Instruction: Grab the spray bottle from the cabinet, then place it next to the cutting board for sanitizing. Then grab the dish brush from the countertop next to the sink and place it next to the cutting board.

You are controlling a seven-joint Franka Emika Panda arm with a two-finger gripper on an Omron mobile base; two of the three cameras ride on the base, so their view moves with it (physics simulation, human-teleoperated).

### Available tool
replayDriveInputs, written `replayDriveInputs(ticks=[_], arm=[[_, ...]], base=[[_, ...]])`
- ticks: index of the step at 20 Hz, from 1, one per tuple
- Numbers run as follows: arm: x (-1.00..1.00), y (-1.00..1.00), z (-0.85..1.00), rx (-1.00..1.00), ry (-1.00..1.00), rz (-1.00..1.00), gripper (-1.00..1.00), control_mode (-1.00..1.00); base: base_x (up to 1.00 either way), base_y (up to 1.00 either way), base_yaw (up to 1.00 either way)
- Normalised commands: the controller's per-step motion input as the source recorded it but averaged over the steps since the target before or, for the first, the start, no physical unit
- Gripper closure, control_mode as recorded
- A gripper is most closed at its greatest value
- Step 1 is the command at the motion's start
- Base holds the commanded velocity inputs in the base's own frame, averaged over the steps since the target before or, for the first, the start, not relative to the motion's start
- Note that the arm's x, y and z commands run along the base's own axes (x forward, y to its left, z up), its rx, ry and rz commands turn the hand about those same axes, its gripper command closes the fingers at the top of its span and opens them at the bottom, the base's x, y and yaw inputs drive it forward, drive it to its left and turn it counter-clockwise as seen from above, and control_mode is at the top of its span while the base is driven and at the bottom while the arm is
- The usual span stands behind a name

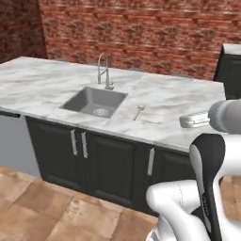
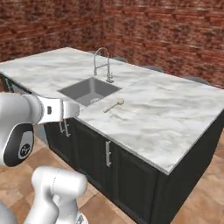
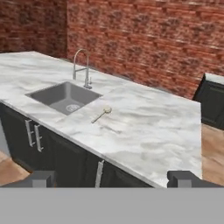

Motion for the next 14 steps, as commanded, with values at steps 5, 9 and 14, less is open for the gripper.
replayDriveInputs(ticks=[5,9,14], arm=[[0.0,0.0,0.0,0.0,0.0,0.0,-1.0,1.0],[0.0,0.0,0.0,0.0,0.0,0.0,-1.0,1.0],[0.0,0.0,0.0,0.0,0.0,0.0,-1.0,1.0]], base=[[0.38,0.72,-0.68],[0.21,0.66,-0.55],[0.61,0.76,-0.21]])
